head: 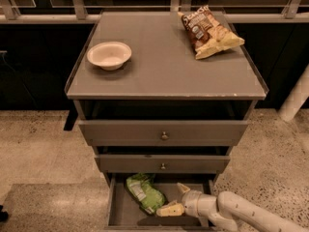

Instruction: Pick green rice chip bag from bottom drawer and place on counter

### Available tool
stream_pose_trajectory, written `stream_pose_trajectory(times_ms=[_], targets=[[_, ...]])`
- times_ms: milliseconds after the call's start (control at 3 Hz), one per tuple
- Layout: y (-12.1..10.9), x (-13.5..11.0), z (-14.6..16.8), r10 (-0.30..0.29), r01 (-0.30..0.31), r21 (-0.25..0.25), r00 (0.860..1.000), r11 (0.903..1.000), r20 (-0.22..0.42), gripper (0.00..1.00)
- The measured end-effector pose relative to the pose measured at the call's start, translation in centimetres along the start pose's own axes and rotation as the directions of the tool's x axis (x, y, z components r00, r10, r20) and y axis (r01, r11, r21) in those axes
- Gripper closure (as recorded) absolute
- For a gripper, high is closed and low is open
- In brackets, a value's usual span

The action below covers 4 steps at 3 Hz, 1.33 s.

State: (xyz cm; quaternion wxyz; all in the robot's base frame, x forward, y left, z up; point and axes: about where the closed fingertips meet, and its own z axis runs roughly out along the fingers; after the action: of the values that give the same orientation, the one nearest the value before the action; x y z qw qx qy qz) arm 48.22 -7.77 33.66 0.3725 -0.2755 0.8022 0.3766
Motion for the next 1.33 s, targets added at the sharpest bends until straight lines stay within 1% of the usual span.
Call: stream_pose_trajectory(times_ms=[333, 667, 1000, 1333], targets=[[-1.5, 2.3, 2.3, -0.002, 0.002, 0.006, 1.0, 1.0, -0.013, 0.0], [-3.7, 3.9, 4.5, -0.004, 0.004, 0.008, 1.0, 1.0, -0.029, 0.0], [-5.4, 5.3, 6.9, -0.004, 0.004, -0.008, 0.999, 1.0, -0.041, 0.0], [-7.1, 6.3, 9.5, -0.018, 0.017, -0.027, 0.998, 0.9995, -0.065, 0.0]])
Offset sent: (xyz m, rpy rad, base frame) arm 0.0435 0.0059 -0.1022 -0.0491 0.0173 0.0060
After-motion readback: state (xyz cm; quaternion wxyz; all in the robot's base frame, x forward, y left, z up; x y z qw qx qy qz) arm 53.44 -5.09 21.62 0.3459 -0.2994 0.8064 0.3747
